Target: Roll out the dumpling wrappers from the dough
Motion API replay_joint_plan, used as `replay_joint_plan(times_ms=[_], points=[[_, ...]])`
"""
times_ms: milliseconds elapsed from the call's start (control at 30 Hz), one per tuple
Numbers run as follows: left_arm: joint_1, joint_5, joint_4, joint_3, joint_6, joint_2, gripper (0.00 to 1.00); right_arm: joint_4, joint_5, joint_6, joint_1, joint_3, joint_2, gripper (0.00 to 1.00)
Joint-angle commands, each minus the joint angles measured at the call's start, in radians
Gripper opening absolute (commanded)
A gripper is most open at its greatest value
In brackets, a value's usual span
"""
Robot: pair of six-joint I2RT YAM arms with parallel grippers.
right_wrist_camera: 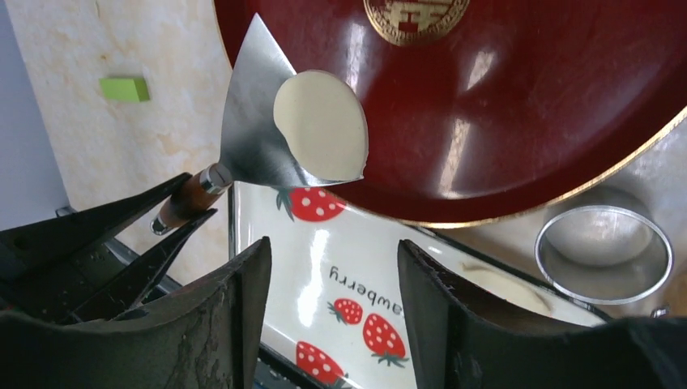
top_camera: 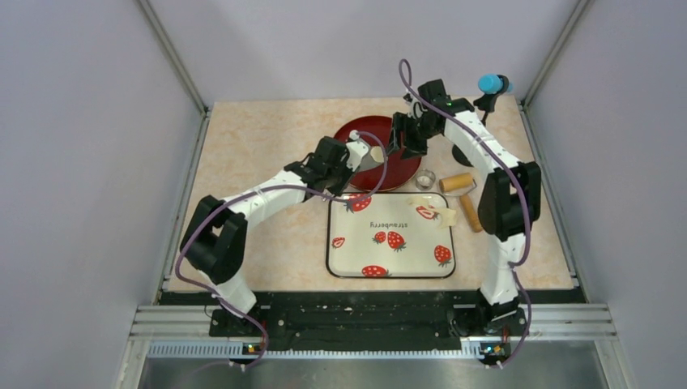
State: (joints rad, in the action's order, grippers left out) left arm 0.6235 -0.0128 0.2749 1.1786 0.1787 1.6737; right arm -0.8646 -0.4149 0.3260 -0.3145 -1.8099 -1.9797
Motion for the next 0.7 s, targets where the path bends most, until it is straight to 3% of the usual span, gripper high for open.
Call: replay_joint_plan(times_ms=[0, 167, 367, 667], points=[[-0.025, 0.007, -0.008, 0.105, 0.025, 0.051, 0.00, 0.023, -0.038, 0.046, -0.011, -0.139, -0.091, 0.56], [-0.029, 0.007, 0.022, 0.188, 0.038, 0.133, 0.00, 0.024, -0.084, 0.095, -0.012, -0.269, -0.200, 0.45], [-0.049, 0.004, 0.032, 0.275, 0.007, 0.213, 0.00, 0.049, -0.131, 0.158, -0.014, -0.361, -0.311, 0.22], [-0.056, -0.023, 0.026, 0.352, -0.013, 0.269, 0.00, 0.172, -0.121, 0.260, -0.018, -0.383, -0.400, 0.05]])
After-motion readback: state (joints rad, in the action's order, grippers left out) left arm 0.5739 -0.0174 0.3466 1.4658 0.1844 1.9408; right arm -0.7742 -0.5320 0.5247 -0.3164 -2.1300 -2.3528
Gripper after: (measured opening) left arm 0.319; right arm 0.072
